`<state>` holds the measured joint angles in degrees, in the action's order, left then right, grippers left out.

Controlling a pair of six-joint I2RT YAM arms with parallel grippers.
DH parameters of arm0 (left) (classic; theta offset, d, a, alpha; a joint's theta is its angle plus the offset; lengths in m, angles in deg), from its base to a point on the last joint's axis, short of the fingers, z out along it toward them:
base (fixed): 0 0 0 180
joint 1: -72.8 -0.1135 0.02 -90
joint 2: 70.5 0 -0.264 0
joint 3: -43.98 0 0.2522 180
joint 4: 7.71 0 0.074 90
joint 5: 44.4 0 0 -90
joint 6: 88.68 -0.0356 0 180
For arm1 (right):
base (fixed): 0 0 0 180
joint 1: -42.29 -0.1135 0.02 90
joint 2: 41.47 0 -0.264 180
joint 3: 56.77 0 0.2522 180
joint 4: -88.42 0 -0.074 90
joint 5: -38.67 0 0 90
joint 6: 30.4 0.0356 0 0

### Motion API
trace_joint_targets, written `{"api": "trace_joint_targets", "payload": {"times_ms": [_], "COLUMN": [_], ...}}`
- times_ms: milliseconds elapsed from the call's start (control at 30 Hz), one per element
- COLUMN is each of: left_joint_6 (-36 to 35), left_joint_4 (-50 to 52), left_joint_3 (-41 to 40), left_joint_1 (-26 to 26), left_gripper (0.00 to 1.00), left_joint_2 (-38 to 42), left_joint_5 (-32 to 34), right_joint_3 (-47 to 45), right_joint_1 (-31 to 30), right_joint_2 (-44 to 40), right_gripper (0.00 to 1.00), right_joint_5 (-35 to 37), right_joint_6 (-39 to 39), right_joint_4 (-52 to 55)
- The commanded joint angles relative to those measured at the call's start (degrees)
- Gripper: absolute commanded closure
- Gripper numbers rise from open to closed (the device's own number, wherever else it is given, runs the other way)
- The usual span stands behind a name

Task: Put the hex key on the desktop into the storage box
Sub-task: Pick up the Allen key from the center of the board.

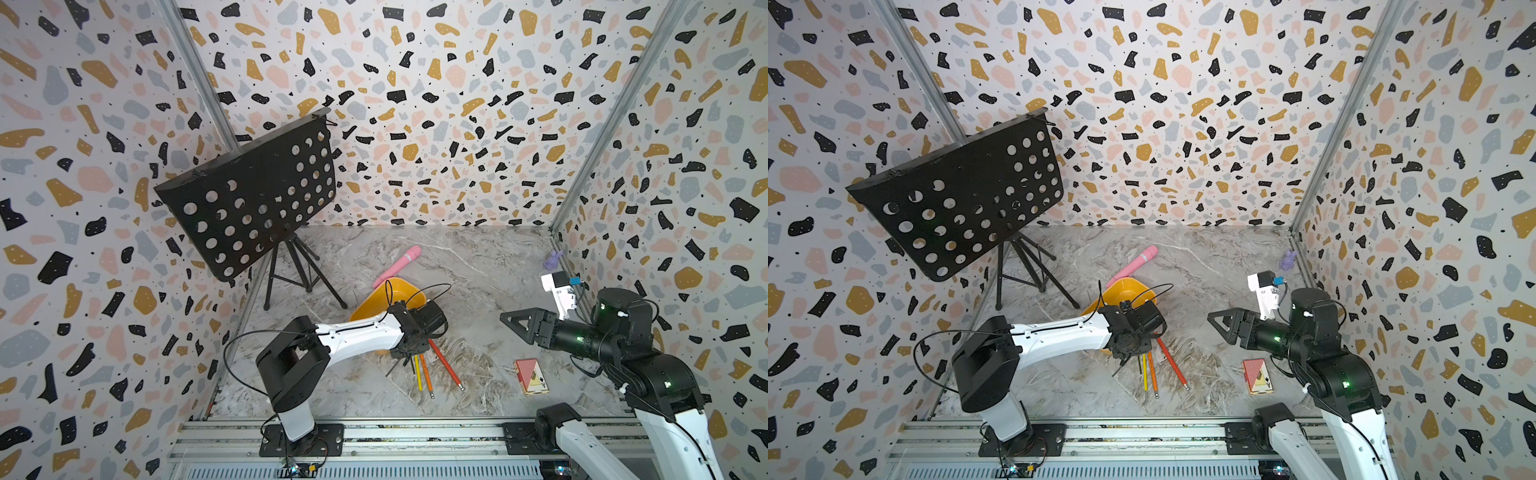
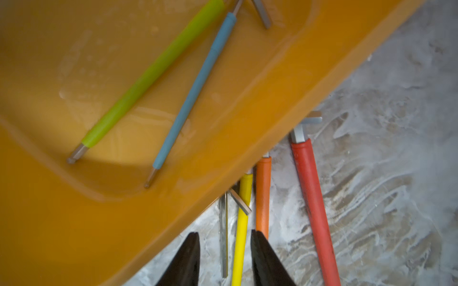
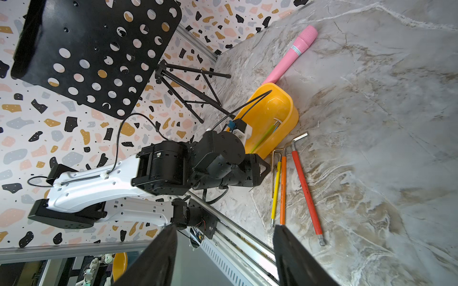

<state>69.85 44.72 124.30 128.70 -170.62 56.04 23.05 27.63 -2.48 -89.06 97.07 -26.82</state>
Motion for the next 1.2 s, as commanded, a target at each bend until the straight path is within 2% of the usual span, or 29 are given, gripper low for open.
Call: {"api": "trace_joint_targets", "payload": {"times_ms": [0,600,900,1167], "left_joint_6": [1.4,-2.7,-2.6,-3.3], "left_joint_4": [-0.6,-1.8,-2.1,-2.0], "left_joint_3": [-0.2,2.3,1.7,2.2], "left_joint_1": [-0.6,-0.5,-0.4,0.1], "left_gripper": [0.65,0.68,0.78,0.92], "left_joint_2": [-1.1,-7.7,-9.1,-8.3], "left_joint_5": [2.3,7.3,7.8,8.4], "right_joint_3": [0.7,0.1,-0.3,-0.5], "right_joint_1": [-0.3,-0.3,-0.3,-0.3], "right_joint_2": [-0.4,-0.5,-0.4,-0.3], "right_gripper": [0.33,0.33,0.33,0.33], "right_joint_5": [-0.1,-0.5,-0.5,-0.5], "right_joint_6": [0.0,-0.1,-0.2,0.0], "right_joint_4": [0.5,0.3,0.1,0.0]}}
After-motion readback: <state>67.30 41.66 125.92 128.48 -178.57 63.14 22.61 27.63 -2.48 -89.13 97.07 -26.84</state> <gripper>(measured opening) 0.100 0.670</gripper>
